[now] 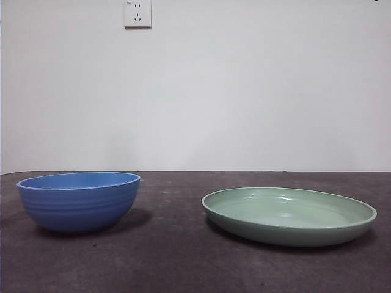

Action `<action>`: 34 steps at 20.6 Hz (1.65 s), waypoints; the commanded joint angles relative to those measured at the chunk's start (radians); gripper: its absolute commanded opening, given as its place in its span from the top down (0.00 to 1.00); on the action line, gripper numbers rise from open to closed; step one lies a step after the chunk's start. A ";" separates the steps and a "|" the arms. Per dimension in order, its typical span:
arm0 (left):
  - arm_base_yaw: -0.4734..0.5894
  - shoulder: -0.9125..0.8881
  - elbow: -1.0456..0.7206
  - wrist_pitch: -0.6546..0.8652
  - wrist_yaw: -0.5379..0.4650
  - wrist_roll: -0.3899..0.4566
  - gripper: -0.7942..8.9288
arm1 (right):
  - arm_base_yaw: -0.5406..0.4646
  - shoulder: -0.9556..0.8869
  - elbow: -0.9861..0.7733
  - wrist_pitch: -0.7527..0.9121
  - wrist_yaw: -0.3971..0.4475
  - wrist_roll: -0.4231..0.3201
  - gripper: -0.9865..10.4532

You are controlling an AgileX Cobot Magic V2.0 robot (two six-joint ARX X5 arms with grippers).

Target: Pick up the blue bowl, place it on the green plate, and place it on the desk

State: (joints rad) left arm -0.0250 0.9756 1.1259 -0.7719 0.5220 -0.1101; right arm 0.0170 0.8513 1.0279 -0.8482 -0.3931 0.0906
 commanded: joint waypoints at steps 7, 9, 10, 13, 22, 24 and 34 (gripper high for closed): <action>-0.006 0.186 0.023 -0.186 -0.006 0.066 0.34 | 0.002 0.003 0.016 0.010 -0.004 0.003 0.40; -0.011 0.241 0.023 -0.201 -0.017 0.066 0.34 | 0.002 0.003 0.016 0.010 -0.004 0.003 0.40; -0.014 0.272 0.023 -0.203 -0.028 0.066 0.34 | 0.002 0.003 0.016 0.010 -0.004 0.003 0.40; -0.033 0.356 0.023 -0.198 -0.082 0.066 0.34 | 0.002 0.003 0.016 0.010 -0.003 0.003 0.40; -0.121 0.638 0.023 -0.101 -0.220 0.066 0.35 | 0.002 0.003 0.016 0.010 -0.003 0.003 0.40; -0.121 0.669 0.023 -0.080 -0.220 0.065 0.35 | 0.002 0.003 0.016 0.010 0.000 0.003 0.40; -0.121 0.718 0.023 -0.065 -0.231 0.066 0.87 | 0.002 0.003 0.016 0.017 0.000 0.002 0.40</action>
State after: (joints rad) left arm -0.1444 1.6718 1.1297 -0.8406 0.2935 -0.0608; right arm 0.0170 0.8513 1.0279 -0.8406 -0.3923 0.0906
